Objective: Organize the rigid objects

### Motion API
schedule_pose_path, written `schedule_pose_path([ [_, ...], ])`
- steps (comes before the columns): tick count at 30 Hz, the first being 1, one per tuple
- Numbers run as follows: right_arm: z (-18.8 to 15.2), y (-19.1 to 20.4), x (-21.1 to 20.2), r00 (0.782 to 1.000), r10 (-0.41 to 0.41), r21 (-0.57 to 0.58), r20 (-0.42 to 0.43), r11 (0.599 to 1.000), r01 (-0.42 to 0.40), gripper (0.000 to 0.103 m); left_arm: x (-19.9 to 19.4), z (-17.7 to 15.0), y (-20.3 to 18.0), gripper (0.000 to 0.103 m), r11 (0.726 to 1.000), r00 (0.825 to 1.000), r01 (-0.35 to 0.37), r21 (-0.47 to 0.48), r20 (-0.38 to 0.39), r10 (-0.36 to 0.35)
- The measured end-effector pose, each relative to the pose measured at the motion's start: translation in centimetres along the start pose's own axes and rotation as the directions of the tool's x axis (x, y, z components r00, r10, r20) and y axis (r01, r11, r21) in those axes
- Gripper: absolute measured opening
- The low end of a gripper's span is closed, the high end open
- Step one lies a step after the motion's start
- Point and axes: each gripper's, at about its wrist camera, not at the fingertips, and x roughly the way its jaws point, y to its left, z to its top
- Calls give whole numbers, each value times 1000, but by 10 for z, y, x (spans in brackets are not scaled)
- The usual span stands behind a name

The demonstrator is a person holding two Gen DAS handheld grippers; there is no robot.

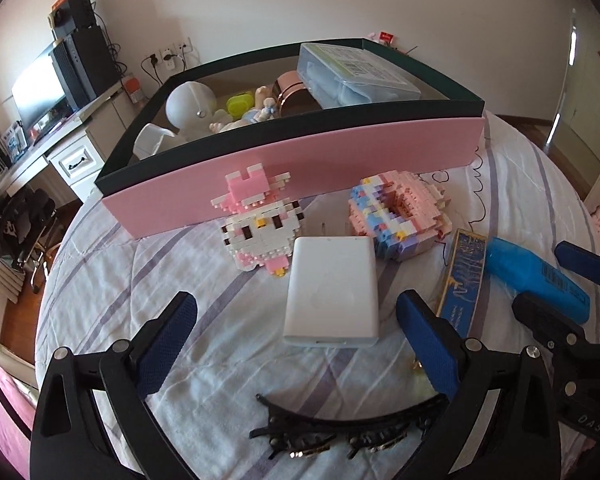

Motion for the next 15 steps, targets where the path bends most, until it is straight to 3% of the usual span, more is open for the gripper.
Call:
schedule_pose_path([
  [1, 0, -1, 1, 1000, 0, 0, -1, 1000, 0, 68, 2, 2, 0, 97, 1000, 1000, 16, -7, -4, -16],
  [2, 1, -1, 1, 1000, 1, -2, -2, 1000, -1, 68, 3, 4, 0, 84, 999, 999, 39, -13, -4, -39],
  [3, 1, -1, 2, 1000, 3, -2, -2, 1000, -3, 67, 6, 4, -1, 64, 998, 998, 57, -15, -9, -57],
  [4, 1, -1, 2, 1000, 4, -3, 1, 1000, -4, 65, 5, 4, -1, 60, 997, 997, 80, -14, -4, -80],
  [5, 1, -1, 2, 1000, 3, -4, 3, 1000, -3, 62, 2, 4, -3, 41, 997, 997, 75, -5, 6, -75],
  [10, 0, -1, -1, 1000, 23, -4, 17, 1000, -23, 42, -13, -9, -7, 40, 1000, 999, 24, 4, 32, -24],
  [12, 0, -3, -3, 999, 42, 6, 25, 999, -42, 27, -22, -16, -3, 40, 1000, 999, 19, -18, 44, -18],
  [15, -2, -2, -8, 996, 84, 34, 31, 996, -85, 27, -37, -28, 6, 40, 998, 997, 31, -50, 66, -27],
])
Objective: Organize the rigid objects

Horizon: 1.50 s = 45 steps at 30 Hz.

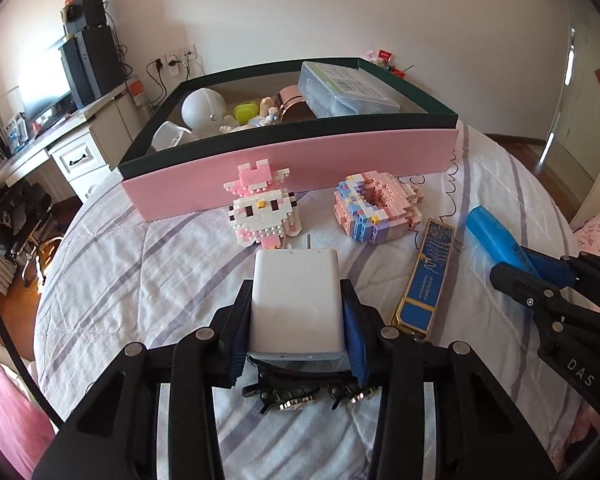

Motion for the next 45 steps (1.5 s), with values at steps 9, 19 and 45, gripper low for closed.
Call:
schedule_pose_path([
  [9, 5, 34, -44, 986, 89, 26, 141, 995, -94, 27, -76, -11, 21, 41, 996, 986, -16, -84, 165, 30],
  [19, 30, 95, -116, 928, 106, -85, 357, 993, -80, 27, -160, -12, 34, 41, 990, 928, -61, -123, 358, 102],
  [45, 20, 92, -43, 977, 102, -71, 188, 993, -90, 27, -62, -41, 72, 35, 978, 990, 14, -208, 141, 16],
])
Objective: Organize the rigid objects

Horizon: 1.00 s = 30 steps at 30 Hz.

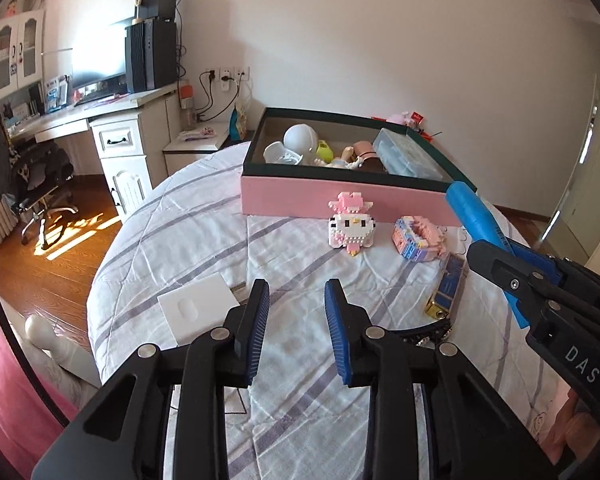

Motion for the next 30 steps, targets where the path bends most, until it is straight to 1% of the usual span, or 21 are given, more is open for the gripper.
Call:
schedule_pose_path([
  [1, -1, 0, 2, 1000, 5, 0, -6, 1000, -5, 27, 3, -4, 1, 38, 1000, 1000, -9, 2, -13, 9],
  [3, -2, -1, 5, 1000, 12, 2, -13, 1000, -12, 27, 9, -12, 5, 54, 999, 999, -33, 5, -24, 33],
  [5, -2, -3, 7, 1000, 15, 4, -17, 1000, -15, 27, 16, -20, 11, 55, 999, 998, -40, 2, -42, 40],
  [7, -4, -3, 12, 999, 19, 10, -29, 1000, -19, 27, 26, -26, 13, 55, 1000, 995, -24, -6, -92, 23],
  [8, -5, -4, 13, 999, 21, 11, -32, 1000, -21, 27, 27, -28, 15, 56, 1000, 995, -14, -18, -95, 12],
  [10, -7, -3, 16, 999, 29, 10, -43, 1000, -28, 27, 26, -30, 15, 58, 1000, 996, -6, -8, -91, 6],
  [11, -8, -2, 17, 999, 31, 10, -44, 999, -30, 27, 25, -31, 15, 62, 1000, 996, -5, 2, -86, 5],
  [12, -8, -1, 16, 998, 32, 8, -46, 999, -31, 27, 23, -31, 15, 67, 1000, 996, -3, 10, -84, 4],
  [13, -9, 0, 17, 998, 34, 7, -49, 999, -34, 27, 24, -33, 17, 69, 1000, 996, 7, 16, -85, -6],
  [17, -10, 2, 17, 998, 43, 7, -52, 999, -43, 27, 19, -39, 23, 70, 1000, 998, 24, 15, -62, -23],
  [18, -10, 2, 17, 998, 45, 8, -51, 999, -45, 27, 17, -39, 25, 68, 1000, 998, 28, 7, -53, -28],
  [19, -9, 3, 17, 998, 45, 6, -50, 999, -45, 27, 15, -40, 28, 67, 999, 998, 37, -9, -43, -38],
  [21, -9, 3, 17, 997, 48, 5, -52, 999, -48, 27, 15, -38, 35, 66, 997, 996, 71, -34, -48, -73],
  [23, -9, 4, 18, 997, 50, 6, -53, 999, -50, 27, 13, -37, 39, 66, 997, 997, 69, -45, -35, -70],
  [26, -9, 3, 19, 997, 51, 7, -50, 999, -50, 27, 14, -31, 43, 66, 998, 999, 42, -54, -29, -43],
  [28, -9, 2, 21, 997, 51, 7, -52, 999, -51, 27, 20, -27, 45, 66, 998, 999, 37, -59, -38, -39],
  [30, -9, 2, 22, 997, 52, 9, -54, 999, -52, 27, 28, -23, 46, 66, 997, 998, 17, -71, -52, -21],
])
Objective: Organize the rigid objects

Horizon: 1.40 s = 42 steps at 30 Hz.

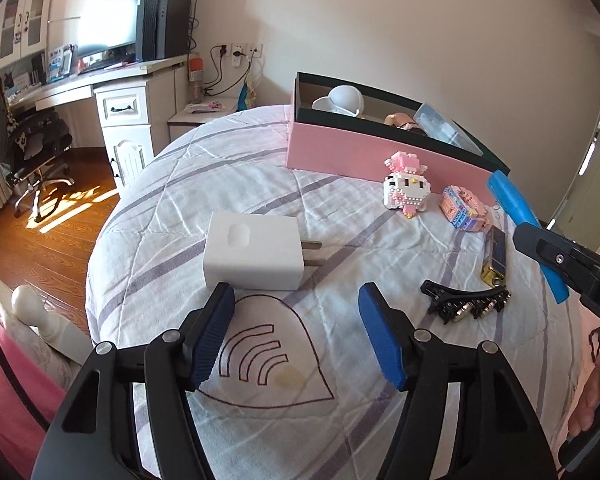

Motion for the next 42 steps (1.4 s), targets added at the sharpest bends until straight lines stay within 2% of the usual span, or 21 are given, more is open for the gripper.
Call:
schedule_pose_path([
  [3, 0, -1, 2, 1000, 0, 1, -4, 1000, 0, 27, 9, 9, -2, 66, 999, 999, -42, 2, -9, 42],
  [7, 0, -3, 4, 1000, 0, 0, -11, 1000, 0, 27, 25, 22, -8, 65, 994, 993, -98, 45, -67, 101],
  [9, 1, -4, 6, 1000, -1, 3, -13, 1000, 1, 27, 31, 27, -11, 48, 992, 991, -113, 60, -71, 117],
  [12, 1, -5, 8, 1000, -2, 8, -17, 1000, 2, 27, 35, 31, -14, 33, 991, 991, -105, 77, -73, 111],
  [25, 8, -8, 4, 1000, -9, 0, 6, 1000, 9, 27, 4, 37, -45, 29, 993, 1000, -16, 121, 10, 14],
  [27, 9, -9, 4, 1000, -8, 0, 6, 1000, 8, 27, 2, 40, -47, 14, 992, 1000, 17, 125, 4, -18],
  [29, 10, -10, 5, 1000, -8, 3, -1, 1000, 8, 27, 12, 37, -51, 14, 989, 999, 6, 146, -41, -1],
  [32, 9, -11, 6, 1000, -7, 9, -3, 1000, 7, 27, 21, 31, -46, 17, 993, 998, -4, 119, -66, 12],
  [34, 7, -11, 6, 1000, -5, 11, -6, 1000, 5, 27, 23, 31, -45, 35, 993, 998, -7, 114, -62, 14],
  [35, 6, -11, 7, 1000, -6, 11, -9, 1000, 6, 27, 24, 33, -47, 54, 992, 998, -21, 123, -52, 27],
  [36, 6, -12, 8, 1000, -5, 13, -14, 1000, 5, 27, 25, 34, -48, 62, 990, 998, -38, 133, -41, 44],
  [40, 4, -14, 10, 1000, -6, 17, -19, 1000, 7, 27, 40, 41, -54, 62, 986, 995, -35, 166, -82, 49],
  [41, 5, -15, 11, 1000, -8, 19, -20, 1000, 8, 27, 45, 41, -55, 54, 985, 993, -21, 172, -109, 41],
  [42, 5, -16, 12, 1000, -7, 21, -22, 1000, 8, 27, 49, 42, -56, 41, 984, 991, -14, 176, -128, 37],
])
